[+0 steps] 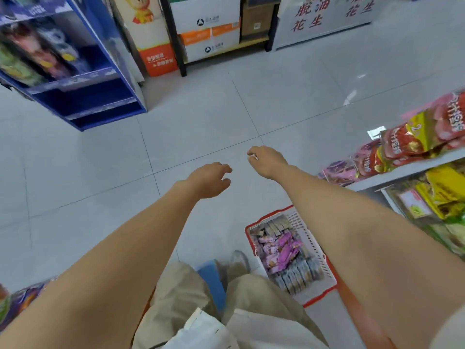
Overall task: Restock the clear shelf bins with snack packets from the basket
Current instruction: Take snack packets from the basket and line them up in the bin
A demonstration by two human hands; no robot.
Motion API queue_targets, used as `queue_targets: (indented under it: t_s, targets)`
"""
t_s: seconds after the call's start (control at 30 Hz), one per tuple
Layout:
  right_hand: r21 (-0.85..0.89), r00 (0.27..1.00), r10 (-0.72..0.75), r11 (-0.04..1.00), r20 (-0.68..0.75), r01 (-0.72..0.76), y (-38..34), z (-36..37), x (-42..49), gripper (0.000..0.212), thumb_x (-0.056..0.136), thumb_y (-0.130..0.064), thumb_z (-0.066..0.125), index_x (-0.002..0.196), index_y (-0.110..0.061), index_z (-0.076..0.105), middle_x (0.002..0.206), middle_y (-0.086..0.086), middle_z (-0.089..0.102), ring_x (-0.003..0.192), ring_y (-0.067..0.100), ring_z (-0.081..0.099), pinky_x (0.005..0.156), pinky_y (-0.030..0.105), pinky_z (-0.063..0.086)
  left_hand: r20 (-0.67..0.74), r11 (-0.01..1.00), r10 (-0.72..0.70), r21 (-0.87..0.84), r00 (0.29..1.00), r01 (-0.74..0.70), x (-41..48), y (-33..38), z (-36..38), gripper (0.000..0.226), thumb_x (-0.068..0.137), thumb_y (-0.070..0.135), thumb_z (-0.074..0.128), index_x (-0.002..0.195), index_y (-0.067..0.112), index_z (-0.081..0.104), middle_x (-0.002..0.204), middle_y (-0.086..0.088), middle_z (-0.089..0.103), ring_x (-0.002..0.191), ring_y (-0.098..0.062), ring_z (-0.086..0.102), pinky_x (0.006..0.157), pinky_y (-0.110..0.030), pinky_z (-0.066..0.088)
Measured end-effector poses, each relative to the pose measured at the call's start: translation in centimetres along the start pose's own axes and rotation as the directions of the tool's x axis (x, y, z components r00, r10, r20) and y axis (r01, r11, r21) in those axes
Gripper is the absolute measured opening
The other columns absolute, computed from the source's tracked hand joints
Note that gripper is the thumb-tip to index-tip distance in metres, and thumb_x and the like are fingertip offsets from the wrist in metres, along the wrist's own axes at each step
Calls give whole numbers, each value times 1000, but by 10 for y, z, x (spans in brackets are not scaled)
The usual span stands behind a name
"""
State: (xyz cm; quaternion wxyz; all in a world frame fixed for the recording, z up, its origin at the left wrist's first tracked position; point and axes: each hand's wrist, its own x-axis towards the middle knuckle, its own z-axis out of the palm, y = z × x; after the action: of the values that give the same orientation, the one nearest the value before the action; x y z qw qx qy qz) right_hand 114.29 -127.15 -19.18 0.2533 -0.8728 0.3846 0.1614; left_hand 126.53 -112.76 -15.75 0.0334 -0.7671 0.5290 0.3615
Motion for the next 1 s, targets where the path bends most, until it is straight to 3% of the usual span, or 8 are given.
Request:
queue_targets:
  t_s: [0.2, 0.43, 0.73, 0.9, 1.0]
  targets:
    - [85, 995, 98, 992, -15, -96, 34, -15, 35, 38, 103, -28, 34, 136, -17, 50, 133, 7, 56, 119, 27, 53, 98, 39, 44, 63, 994, 81, 73, 995, -85, 63, 17, -36, 45, 104, 28, 41, 147, 18, 39, 149, -7, 41, 128, -26, 47, 105, -39, 39]
    - [249, 945, 321, 923, -69, -295, 77, -28, 60, 37, 103, -28, 35, 134, -18, 52, 132, 6, 57, 117, 27, 54, 97, 36, 43, 198, 935, 250, 205, 948, -289, 137, 46, -70, 45, 104, 28, 41, 147, 18, 38, 149, -7, 41, 129, -26, 45, 105, -36, 37]
    - [473, 797, 599, 727, -79, -498, 138, -11, 34, 37, 103, -29, 37, 135, -16, 52, 134, 10, 56, 121, 31, 53, 100, 39, 43, 402, 759, 412, 345, 818, -552, 195, 102, -67, 45, 104, 29, 41, 147, 18, 39, 150, -6, 41, 132, -25, 44, 109, -38, 37]
    - [599, 694, 717, 585, -67, -546, 178, 20, -26, 38, 102, -27, 38, 135, -17, 53, 139, 10, 54, 123, 31, 52, 101, 39, 44, 515, 646, 472, 351, 716, -678, 191, 154, -19, 45, 104, 28, 42, 147, 17, 40, 152, -6, 40, 135, -26, 42, 110, -38, 35]
    - [609, 653, 756, 540, -48, -581, 202, 50, -69, 36, 101, -26, 38, 130, -15, 57, 132, 12, 58, 116, 32, 55, 92, 37, 46, 561, 601, 502, 322, 659, -732, 181, 186, 23, 44, 103, 26, 44, 146, 17, 43, 150, -7, 43, 133, -27, 44, 109, -39, 38]
